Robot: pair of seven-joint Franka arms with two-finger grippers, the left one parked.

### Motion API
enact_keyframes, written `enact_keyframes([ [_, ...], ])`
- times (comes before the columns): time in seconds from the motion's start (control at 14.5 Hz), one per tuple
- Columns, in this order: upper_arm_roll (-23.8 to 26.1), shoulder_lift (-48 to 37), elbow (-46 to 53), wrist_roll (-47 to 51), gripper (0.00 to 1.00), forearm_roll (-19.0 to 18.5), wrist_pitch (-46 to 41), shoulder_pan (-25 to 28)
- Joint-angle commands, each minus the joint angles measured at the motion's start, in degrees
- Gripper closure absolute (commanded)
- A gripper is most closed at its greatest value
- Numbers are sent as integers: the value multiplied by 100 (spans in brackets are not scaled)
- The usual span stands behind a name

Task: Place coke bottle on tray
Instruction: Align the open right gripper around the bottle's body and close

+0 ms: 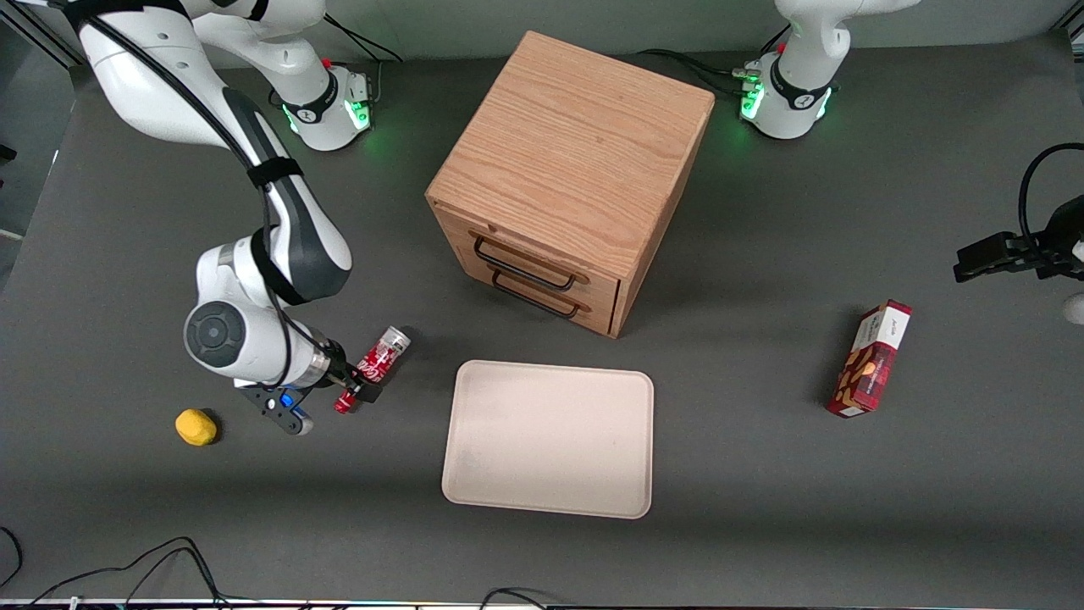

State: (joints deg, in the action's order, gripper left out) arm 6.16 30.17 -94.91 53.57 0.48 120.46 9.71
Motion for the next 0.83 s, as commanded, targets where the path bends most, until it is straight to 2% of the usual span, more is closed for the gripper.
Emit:
enact_keyframes([
  [0.0, -27, -47, -474, 451, 0, -319, 608, 31],
  [0.14, -27, -20, -703, 558, 0, -452, 838, 31],
  [0.76, -45, 216, -1214, 874, 0, -478, 1673, 13],
])
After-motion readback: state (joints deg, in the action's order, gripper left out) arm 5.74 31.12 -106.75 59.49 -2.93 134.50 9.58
